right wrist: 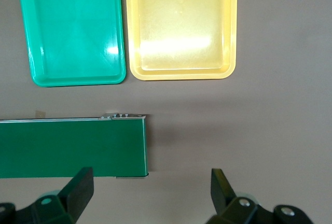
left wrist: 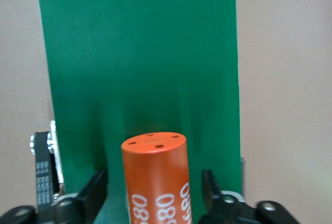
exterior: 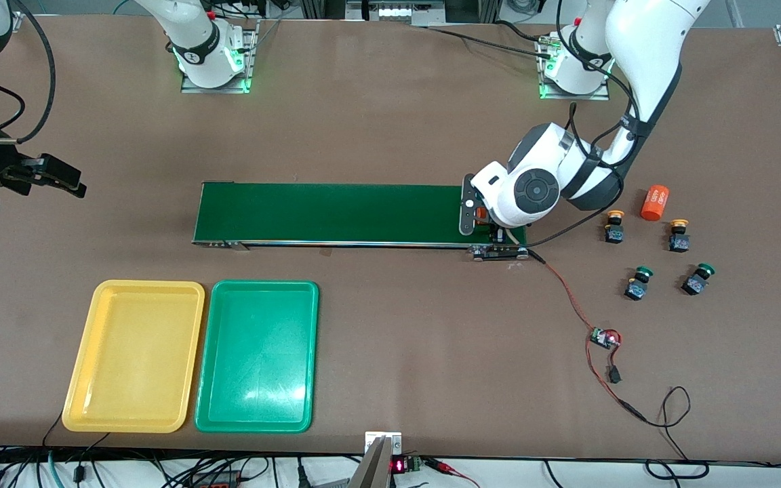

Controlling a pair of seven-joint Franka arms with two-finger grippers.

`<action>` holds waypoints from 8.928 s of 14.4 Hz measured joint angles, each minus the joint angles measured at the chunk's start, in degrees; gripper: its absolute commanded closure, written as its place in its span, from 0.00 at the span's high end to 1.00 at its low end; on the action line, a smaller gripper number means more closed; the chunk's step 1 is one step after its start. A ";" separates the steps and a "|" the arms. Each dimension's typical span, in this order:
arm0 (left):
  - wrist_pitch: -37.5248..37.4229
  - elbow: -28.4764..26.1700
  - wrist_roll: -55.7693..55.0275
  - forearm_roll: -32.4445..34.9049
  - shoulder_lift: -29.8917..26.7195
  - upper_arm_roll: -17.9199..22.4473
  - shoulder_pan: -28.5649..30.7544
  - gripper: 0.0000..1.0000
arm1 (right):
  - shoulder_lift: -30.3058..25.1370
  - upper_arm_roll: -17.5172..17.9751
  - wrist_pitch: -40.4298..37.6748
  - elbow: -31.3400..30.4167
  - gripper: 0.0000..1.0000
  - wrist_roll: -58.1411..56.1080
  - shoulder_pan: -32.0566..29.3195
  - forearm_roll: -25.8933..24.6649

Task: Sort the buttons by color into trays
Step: 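Carry the orange cylinder onto the conveyor belt and open the left gripper, then reach the left gripper to the green-capped button and grasp it, then place the green-capped button on the conveyor belt with the left gripper, then grasp the yellow-capped button with the left gripper while the right gripper approaches the belt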

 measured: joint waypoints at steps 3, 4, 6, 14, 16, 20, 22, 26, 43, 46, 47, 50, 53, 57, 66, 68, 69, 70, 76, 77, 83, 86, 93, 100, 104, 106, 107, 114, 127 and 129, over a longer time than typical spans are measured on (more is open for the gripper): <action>-3.03 2.07 0.19 0.46 -2.74 0.03 0.42 1.00 | 0.01 0.00 0.00 0.00 1.00 0.00 0.00 0.01; -4.34 3.31 0.77 2.03 -4.20 0.11 0.67 1.00 | 0.04 0.00 0.00 0.00 1.00 0.00 0.00 0.01; -5.81 6.11 2.10 7.02 -7.03 0.15 1.78 1.00 | 0.21 0.00 0.00 0.00 1.00 0.00 0.00 0.01; -5.12 11.43 2.70 4.57 -5.17 0.68 10.64 1.00 | 0.50 0.00 0.10 0.00 1.00 0.00 0.00 0.01; -5.44 12.64 3.37 1.68 -2.00 0.81 15.10 1.00 | 0.50 0.00 0.11 0.00 1.00 0.00 0.00 0.01; -5.39 13.80 2.95 1.36 2.60 1.08 18.52 1.00 | 0.50 0.00 0.16 0.00 1.00 0.00 0.00 0.01; -3.14 14.01 1.49 1.61 3.54 2.79 18.39 1.00 | 0.50 0.02 0.20 0.00 1.00 -0.02 0.06 0.01; 5.59 14.29 1.47 2.11 5.09 4.98 21.92 1.00 | 0.50 0.30 0.68 0.00 1.00 -0.03 0.22 0.01; 1.45 19.68 -33.54 3.87 16.44 10.74 23.30 1.00 | 0.50 0.33 0.85 0.00 1.00 -0.03 0.21 0.00; 1.00 18.98 -33.76 3.87 16.63 10.84 23.69 1.00 | 0.51 0.33 0.85 0.00 1.00 -0.03 0.18 0.00; 0.97 18.77 -33.84 3.87 16.70 10.84 23.83 1.00 | 0.51 0.32 0.85 0.00 1.00 -0.03 0.18 0.00; 0.96 17.80 -34.05 3.88 16.73 10.85 24.29 0.73 | 0.50 0.32 0.85 0.00 1.00 -0.03 0.18 0.00; 0.96 17.32 -34.29 3.89 16.76 10.86 24.41 0.44 | 0.51 0.32 0.85 0.00 1.00 -0.03 0.18 0.00; 0.84 17.54 -35.60 3.95 16.43 10.78 24.44 0.04 | 0.51 0.31 0.85 0.00 1.00 -0.03 0.16 0.00; -13.19 18.40 -50.79 3.93 10.96 1.38 19.22 0.00 | 0.50 0.24 0.84 0.00 1.00 0.00 0.06 0.00; -16.62 18.40 -55.19 3.93 9.52 -2.69 18.76 0.00 | 0.51 0.24 0.84 0.00 1.00 0.00 0.05 -0.02; -18.24 18.41 -57.35 3.93 8.78 -4.58 18.71 0.00 | 0.53 0.24 0.84 0.00 1.00 0.00 0.04 -0.02; -19.75 18.41 -59.83 3.93 8.14 -6.41 18.69 0.00 | 0.59 0.24 0.83 0.00 1.00 0.00 0.04 -0.04; -20.93 16.95 -76.77 3.92 7.56 -14.54 17.73 0.00 | 2.75 0.21 0.71 -0.11 1.00 -0.26 0.03 -0.14; -19.87 15.95 -78.77 3.92 7.59 -14.83 17.17 0.00 | 3.11 0.21 0.69 -0.12 1.00 -0.48 0.03 -0.31; -11.23 8.90 -86.77 3.92 7.89 -15.05 12.81 0.15 | 4.00 0.21 -0.05 -0.28 1.00 -1.07 0.03 -1.39; -9.99 7.53 -87.54 3.93 8.03 -14.77 12.95 1.00 | 4.53 0.20 -0.12 -0.28 1.00 -1.21 0.03 -1.40; -9.86 8.37 -87.88 3.94 8.10 -14.63 15.69 1.00 | 2.85 0.58 -7.97 0.14 1.00 -1.83 0.34 -1.38; -15.47 13.45 -79.50 4.02 8.22 -11.49 27.14 1.00 | -4.72 0.76 -4.71 -7.39 1.00 -1.84 0.96 -1.34; -15.87 13.17 -77.28 5.51 9.39 -5.80 27.73 1.00 | -16.64 0.67 7.26 -25.41 1.00 -1.76 0.75 -1.33; -15.91 12.25 -74.48 7.58 9.55 -5.15 28.88 1.00 | -19.76 1.21 8.53 -29.92 1.00 -1.73 0.97 -1.29; -15.92 11.61 -72.78 7.85 9.56 -5.08 30.16 1.00 | -20.09 1.62 8.95 -30.80 1.00 -1.67 1.76 -1.24; -14.32 5.69 -67.83 8.05 9.58 -5.02 35.28 1.00 | -14.19 2.57 15.07 -31.59 1.00 5.51 12.59 -1.11; -9.15 0.01 -67.64 9.00 9.76 -5.14 37.76 0.52 | -3.92 2.59 22.99 -30.50 1.00 19.04 21.82 0.13; -8.79 -0.40 -67.64 9.00 9.86 -5.14 37.76 0.29 | -3.90 2.59 22.99 -30.45 1.00 19.20 22.29 0.13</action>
